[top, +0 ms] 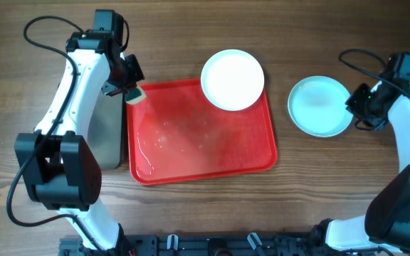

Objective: Clean dirty plates on tray and stack at the side
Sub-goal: 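Carry the light-blue plate right and stack it on the white plate, then grasp the remaining white plate with the right gripper and tilt it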

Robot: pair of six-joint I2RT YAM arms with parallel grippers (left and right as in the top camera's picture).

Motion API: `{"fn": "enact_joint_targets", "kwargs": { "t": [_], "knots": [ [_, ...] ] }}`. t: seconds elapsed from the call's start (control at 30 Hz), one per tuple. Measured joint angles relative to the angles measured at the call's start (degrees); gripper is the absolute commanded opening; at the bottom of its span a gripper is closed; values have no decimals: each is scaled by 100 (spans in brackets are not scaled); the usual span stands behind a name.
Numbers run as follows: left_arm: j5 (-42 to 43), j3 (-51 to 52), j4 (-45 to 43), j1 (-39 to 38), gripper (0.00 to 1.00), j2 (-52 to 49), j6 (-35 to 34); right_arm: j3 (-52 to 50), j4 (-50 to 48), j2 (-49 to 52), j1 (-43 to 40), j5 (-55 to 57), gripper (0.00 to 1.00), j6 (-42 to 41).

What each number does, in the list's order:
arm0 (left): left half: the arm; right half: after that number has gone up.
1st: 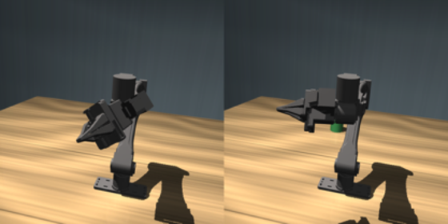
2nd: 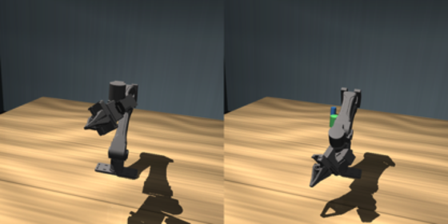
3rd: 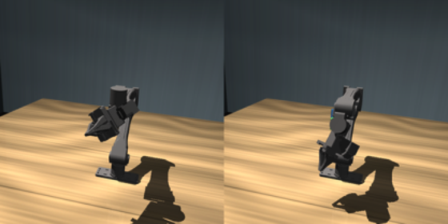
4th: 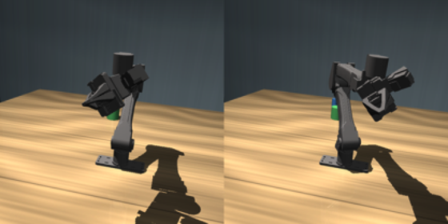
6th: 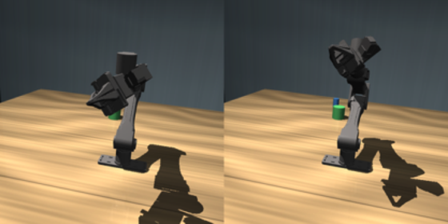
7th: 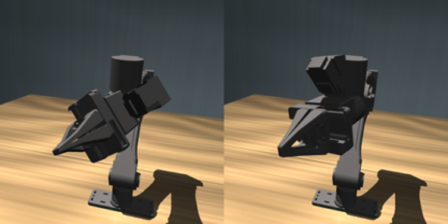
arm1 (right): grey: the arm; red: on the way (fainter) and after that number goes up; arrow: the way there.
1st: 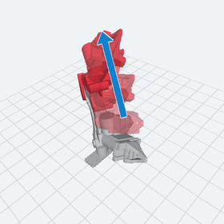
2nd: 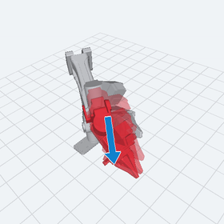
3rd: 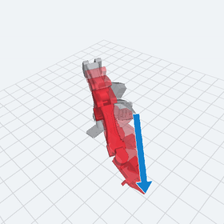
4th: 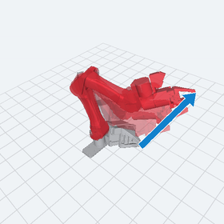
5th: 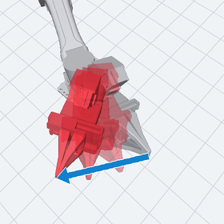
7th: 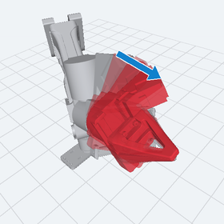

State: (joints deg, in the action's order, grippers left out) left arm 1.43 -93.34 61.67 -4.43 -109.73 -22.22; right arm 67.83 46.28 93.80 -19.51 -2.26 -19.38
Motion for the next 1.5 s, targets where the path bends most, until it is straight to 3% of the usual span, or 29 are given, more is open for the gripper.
{"fn": "enact_joint_targets", "kwargs": {
  "t": [0.17,0.27,0.43,0.5,0.67,0.83,0.93,0.97,1.0,1.23,1.4,1.43,1.5],
  "knots": [
    [2,0,0,0,4,0,0,199,-380,2,1320,-855,37,313],
    [2,0,-22,0,4,0,0,278,-1126,223,2494,-1029,39,-413],
    [0,0,-44,0,4,0,0,282,-1526,1390,3248,-1034,38,-1449],
    [2,0,-37,0,4,0,0,282,-1528,1722,3375,-1027,35,-1593],
    [2,0,-37,0,4,0,0,282,-1386,1860,3453,-1043,12,-1722],
    [2,0,-13,0,4,0,0,284,-863,1860,4435,-1473,10,-1303],
    [0,0,7,0,4,0,0,446,-540,1860,4784,-1705,43,-896],
    [0,0,7,0,4,0,0,632,-444,1860,4739,-1650,50,-732],
    [2,0,7,0,4,0,0,813,-424,1862,4708,-1434,50,-435],
    [0,0,2,0,4,0,0,1130,-1985,2127,4732,-1078,50,1899],
    [0,0,7,0,4,0,0,1130,-2133,2520,5029,-1080,49,2339],
    [2,0,7,0,4,0,-2,1130,-2188,2522,5121,-1080,44,2354],
    [2,0,7,0,4,0,0,1130,-2197,2529,5252,-1075,17,2179]
  ]
}}
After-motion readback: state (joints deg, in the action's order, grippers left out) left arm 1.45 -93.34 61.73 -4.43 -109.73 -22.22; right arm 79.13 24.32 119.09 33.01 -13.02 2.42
